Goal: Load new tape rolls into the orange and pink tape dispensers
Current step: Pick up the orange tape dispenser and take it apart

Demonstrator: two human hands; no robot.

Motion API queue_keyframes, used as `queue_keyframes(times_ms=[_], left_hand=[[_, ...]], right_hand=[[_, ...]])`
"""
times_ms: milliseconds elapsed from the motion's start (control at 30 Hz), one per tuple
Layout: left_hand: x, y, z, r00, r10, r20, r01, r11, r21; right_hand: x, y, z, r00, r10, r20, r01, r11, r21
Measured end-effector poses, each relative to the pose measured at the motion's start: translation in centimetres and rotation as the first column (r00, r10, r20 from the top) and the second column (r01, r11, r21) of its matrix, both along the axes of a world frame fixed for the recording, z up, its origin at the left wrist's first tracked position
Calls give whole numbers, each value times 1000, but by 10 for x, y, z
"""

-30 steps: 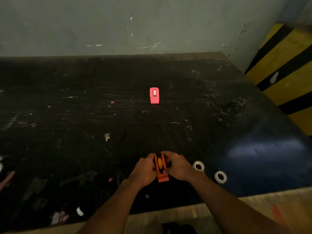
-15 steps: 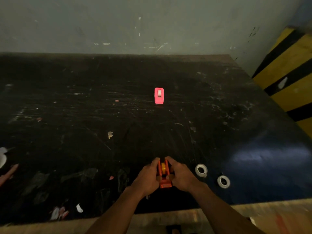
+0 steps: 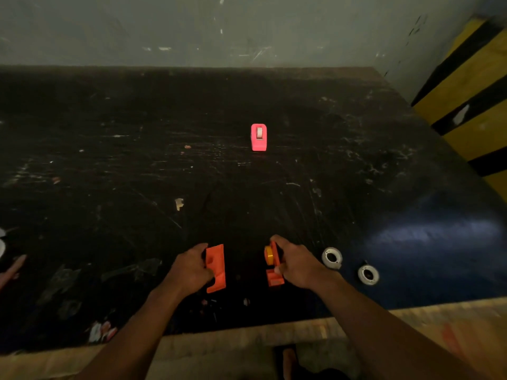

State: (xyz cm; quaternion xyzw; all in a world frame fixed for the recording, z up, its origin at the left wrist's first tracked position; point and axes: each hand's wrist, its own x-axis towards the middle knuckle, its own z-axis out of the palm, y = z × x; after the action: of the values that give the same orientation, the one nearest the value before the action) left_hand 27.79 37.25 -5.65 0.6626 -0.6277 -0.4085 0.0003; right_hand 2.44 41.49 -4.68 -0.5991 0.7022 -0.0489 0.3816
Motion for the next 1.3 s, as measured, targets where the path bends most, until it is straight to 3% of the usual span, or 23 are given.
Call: queue_keyframes(times_ms=[67, 167, 300, 400, 700, 1100, 1233, 1300], left_hand=[[-1, 3, 6, 992, 31, 124, -20, 996, -92], [-27, 9, 17, 998, 56, -34, -63, 967, -248], [-80, 17, 15, 960, -116, -254, 83, 987, -137], [-103, 20, 9, 944, -199, -262, 167, 976, -142], [-73, 25, 9, 984, -85, -155, 70, 992, -103], [-69, 57, 20, 972, -18, -234, -30, 980, -199], [-66, 72, 23, 952, 35, -305, -104, 972, -213], [-68, 79, 26, 952, 31, -304, -107, 966, -237]], right_hand=[[0, 0, 2, 1000, 1, -1, -1, 1000, 10], [1, 0, 2, 1000, -1, -23, 1, 1000, 0], [2, -1, 2, 999, 10, -44, -10, 1000, -12], [2, 0, 4, 999, 18, -33, -20, 999, -35], [3, -1, 10, 999, 5, -37, -4, 999, 38], [8, 13, 21, 996, -81, -29, 83, 995, 61], [-14, 23, 35, 949, -103, -298, 67, 989, -129], [-31, 29, 37, 911, -100, -400, 51, 990, -132]])
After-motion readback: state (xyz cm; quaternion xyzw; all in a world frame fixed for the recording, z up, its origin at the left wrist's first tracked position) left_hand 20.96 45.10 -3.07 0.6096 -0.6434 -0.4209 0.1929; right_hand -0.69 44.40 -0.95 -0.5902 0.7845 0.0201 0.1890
